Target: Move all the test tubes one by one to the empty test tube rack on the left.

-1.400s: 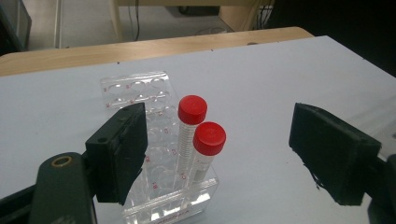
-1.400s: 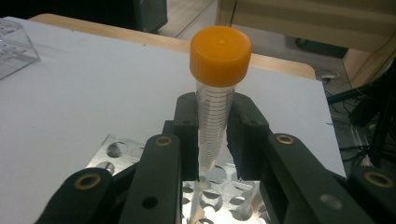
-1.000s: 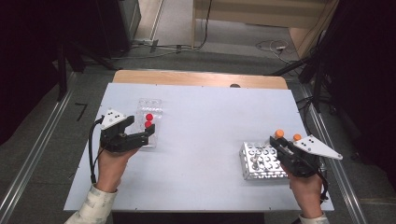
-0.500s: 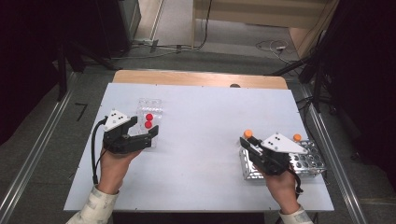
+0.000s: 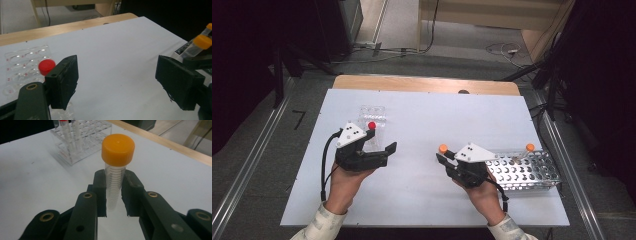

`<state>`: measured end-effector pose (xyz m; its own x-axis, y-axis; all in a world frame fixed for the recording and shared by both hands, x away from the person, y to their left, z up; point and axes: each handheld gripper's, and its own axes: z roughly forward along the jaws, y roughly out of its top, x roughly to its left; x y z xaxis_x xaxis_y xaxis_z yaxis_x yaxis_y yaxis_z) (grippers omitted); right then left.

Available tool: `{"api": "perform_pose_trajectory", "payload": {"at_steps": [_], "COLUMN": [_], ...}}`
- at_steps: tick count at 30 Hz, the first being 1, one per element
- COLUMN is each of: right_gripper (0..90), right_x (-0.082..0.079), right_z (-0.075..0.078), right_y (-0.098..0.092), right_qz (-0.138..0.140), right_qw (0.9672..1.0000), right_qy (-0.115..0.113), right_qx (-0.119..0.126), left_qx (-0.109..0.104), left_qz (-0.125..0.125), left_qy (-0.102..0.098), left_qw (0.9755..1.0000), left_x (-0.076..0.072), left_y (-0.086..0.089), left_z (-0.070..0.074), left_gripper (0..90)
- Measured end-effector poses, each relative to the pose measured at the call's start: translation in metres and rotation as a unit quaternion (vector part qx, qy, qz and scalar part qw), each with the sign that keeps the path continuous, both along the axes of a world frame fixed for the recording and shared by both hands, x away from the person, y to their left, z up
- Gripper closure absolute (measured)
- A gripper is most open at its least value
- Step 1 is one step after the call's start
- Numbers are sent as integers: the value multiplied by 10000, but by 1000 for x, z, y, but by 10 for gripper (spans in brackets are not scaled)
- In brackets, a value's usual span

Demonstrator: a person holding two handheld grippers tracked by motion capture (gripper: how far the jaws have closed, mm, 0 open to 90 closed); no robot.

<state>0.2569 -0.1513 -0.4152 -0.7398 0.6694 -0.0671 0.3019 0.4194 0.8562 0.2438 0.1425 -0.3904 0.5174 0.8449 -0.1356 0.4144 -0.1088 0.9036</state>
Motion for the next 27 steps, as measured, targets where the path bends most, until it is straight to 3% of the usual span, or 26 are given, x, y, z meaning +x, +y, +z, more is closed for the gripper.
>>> {"api": "perform_pose_trajectory", "payload": {"at_steps": [14, 20, 27], "right_gripper": [718, 718, 718], "right_x": [4, 1, -1], "right_z": [-14, -17, -17], "right_y": [50, 60, 64], "right_qz": [429, 560, 633], "right_qw": [9988, 9979, 9975], "right_qy": [226, 270, 269], "right_qx": [-119, -154, -140], "left_qx": [60, 48, 133], "left_qz": [-542, -717, -906], "left_qy": [80, 61, -75], "left_qw": [9985, 9974, 9958], "left_x": [-6, -8, -11], "left_y": [-28, -34, -39], "left_z": [-6, -9, -11], "left_gripper": [193, 281, 507]}}
